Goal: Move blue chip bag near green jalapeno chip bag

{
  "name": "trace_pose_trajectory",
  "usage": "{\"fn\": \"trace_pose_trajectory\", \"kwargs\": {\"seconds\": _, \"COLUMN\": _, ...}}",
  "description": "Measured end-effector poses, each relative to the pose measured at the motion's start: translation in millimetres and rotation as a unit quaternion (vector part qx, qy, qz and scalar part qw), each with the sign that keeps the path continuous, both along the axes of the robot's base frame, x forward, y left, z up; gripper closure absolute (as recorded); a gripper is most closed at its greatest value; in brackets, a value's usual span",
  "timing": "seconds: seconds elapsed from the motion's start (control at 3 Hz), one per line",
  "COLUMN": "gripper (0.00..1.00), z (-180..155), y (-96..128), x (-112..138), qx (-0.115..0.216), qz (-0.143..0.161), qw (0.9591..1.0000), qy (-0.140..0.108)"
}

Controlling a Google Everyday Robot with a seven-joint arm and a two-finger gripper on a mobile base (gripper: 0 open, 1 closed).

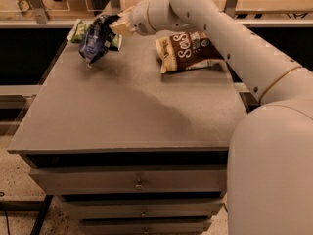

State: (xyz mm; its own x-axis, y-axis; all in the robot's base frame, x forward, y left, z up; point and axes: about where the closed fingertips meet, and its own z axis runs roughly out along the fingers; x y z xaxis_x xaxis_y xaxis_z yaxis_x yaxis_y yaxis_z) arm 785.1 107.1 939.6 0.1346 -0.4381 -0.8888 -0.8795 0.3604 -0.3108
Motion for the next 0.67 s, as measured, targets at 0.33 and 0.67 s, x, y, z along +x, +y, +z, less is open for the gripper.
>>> {"fn": "trace_pose_trajectory", "kwargs": {"seconds": 0.33, "gripper": 0.13, "z": -1.4, "y": 3.0, "x": -0.3, "qx": 0.000, "qz": 0.002, "qw": 1.0000, "qy": 0.001}}
{"fn": "trace_pose_trajectory", "kwargs": {"seconds": 0.67, "gripper": 0.00, "z": -2.9, "y": 5.9, "x": -0.7, "qx": 0.000, "qz": 0.004, "qw": 1.0000, "qy": 0.002}}
